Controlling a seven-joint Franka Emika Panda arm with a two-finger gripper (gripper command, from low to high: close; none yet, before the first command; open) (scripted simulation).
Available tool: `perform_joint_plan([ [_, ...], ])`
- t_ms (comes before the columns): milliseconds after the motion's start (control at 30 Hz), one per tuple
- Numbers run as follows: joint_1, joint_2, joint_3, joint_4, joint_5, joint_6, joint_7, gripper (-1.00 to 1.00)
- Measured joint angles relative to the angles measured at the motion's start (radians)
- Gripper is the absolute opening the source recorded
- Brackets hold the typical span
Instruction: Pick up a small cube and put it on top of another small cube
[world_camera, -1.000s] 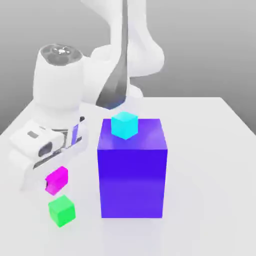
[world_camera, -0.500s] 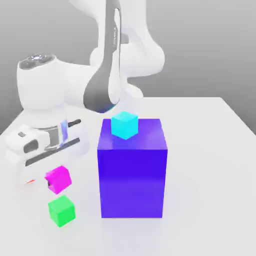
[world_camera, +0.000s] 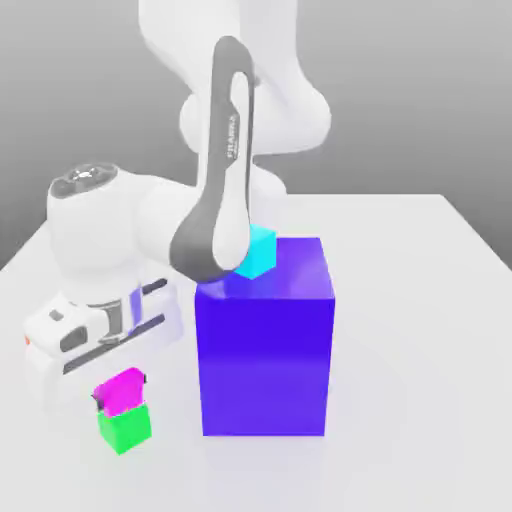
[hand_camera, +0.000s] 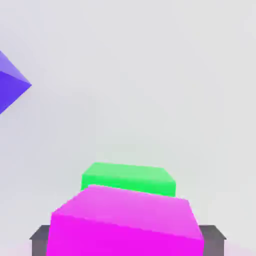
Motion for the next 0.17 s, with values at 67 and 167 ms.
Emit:
perform_joint_plan([
  [67,-0.007,0.009,0.010,0.000,0.014,0.007,-0.010,1.00],
  [167,0.015,-0.024,-0.023,0.001,-0.040,-0.014,0.029,1.00],
])
